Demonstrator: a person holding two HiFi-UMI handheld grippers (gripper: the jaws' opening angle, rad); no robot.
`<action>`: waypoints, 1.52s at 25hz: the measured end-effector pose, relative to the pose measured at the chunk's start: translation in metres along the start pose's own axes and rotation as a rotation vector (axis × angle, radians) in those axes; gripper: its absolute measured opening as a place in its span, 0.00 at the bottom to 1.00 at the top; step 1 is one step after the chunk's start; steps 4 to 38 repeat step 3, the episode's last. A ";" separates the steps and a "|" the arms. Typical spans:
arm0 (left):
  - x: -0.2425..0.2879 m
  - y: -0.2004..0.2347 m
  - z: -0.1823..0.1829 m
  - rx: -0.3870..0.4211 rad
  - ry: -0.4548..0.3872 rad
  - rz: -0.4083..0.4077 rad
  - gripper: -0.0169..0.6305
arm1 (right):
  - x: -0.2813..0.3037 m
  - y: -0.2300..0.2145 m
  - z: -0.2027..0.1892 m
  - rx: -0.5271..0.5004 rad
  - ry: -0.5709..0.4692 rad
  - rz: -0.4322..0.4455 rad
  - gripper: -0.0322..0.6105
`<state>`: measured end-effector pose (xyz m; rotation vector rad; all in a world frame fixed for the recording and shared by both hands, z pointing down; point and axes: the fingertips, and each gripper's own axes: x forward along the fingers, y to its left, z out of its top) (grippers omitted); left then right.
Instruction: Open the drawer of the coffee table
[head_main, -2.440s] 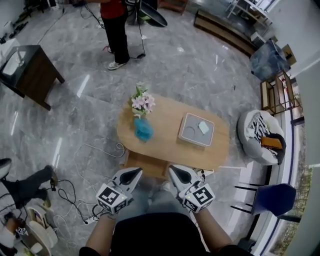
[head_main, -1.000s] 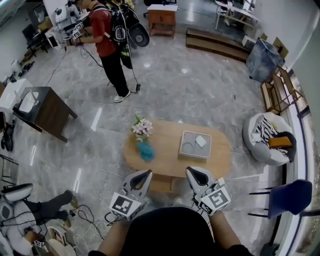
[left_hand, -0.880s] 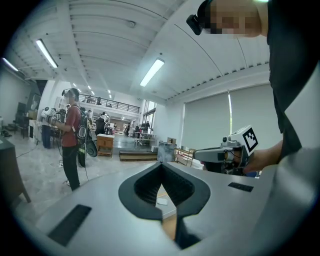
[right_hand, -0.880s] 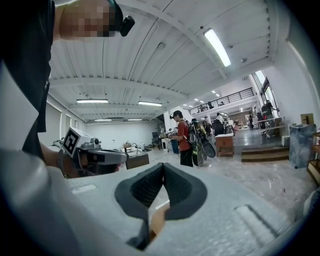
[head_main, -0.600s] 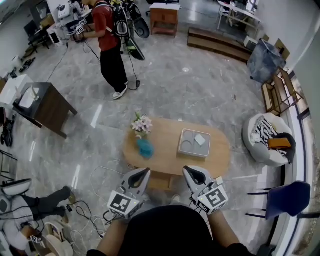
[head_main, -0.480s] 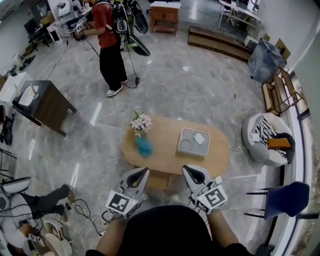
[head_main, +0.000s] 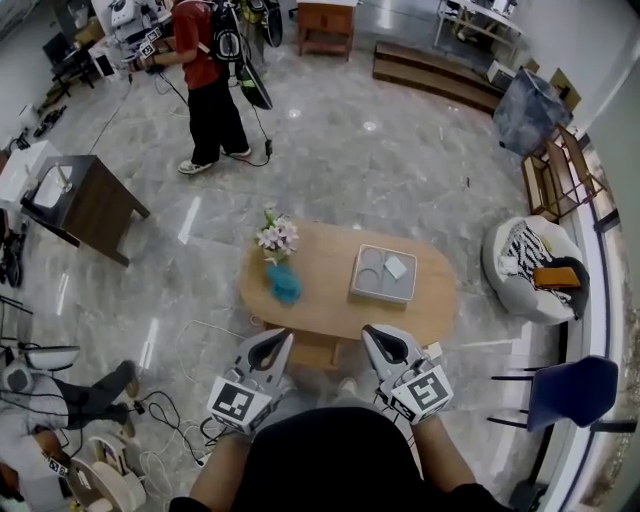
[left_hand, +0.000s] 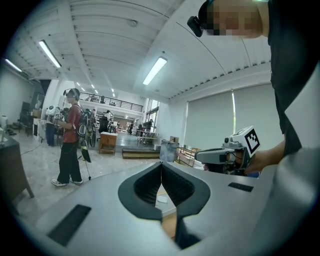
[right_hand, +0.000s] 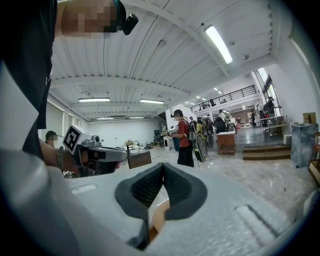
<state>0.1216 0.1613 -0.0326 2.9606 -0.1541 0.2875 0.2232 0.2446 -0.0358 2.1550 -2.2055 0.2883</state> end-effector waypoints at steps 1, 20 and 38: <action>0.001 -0.001 -0.002 0.010 0.002 -0.004 0.05 | -0.001 -0.001 0.000 0.000 -0.001 0.000 0.05; 0.002 -0.001 -0.007 0.050 0.000 -0.015 0.05 | -0.004 -0.003 -0.001 -0.001 -0.001 -0.002 0.05; 0.002 -0.001 -0.007 0.050 0.000 -0.015 0.05 | -0.004 -0.003 -0.001 -0.001 -0.001 -0.002 0.05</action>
